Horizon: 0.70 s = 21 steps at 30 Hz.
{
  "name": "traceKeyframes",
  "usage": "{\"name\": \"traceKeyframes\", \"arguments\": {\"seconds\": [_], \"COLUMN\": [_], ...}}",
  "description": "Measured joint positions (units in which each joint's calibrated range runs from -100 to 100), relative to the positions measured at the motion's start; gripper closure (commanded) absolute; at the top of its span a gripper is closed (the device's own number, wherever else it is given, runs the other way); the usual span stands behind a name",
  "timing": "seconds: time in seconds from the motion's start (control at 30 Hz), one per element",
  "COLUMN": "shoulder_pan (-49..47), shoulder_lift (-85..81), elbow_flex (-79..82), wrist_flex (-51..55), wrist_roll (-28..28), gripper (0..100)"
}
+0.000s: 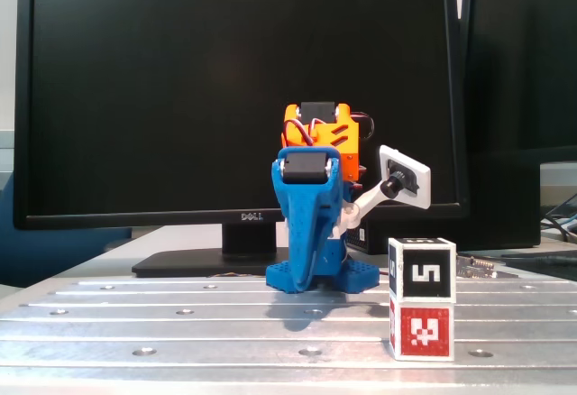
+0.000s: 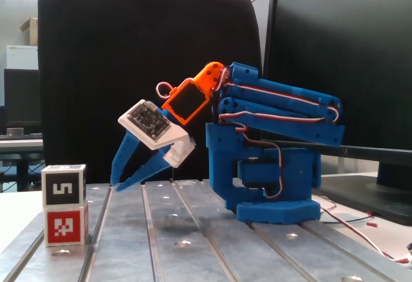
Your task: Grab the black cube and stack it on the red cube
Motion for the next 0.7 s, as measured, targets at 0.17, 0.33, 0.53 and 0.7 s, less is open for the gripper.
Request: {"name": "traceKeyframes", "arguments": {"seconds": [0.17, 0.33, 0.53, 0.7], "shoulder_pan": [-0.37, -0.44, -0.44, -0.44], "shoulder_lift": [0.0, 0.0, 0.0, 0.08], "elbow_flex": [0.0, 0.0, 0.0, 0.0], "wrist_flex": [3.01, 4.81, 5.07, 5.07], "wrist_roll": [0.0, -0.05, 0.1, 0.47], "gripper": [99, 99, 99, 99]}}
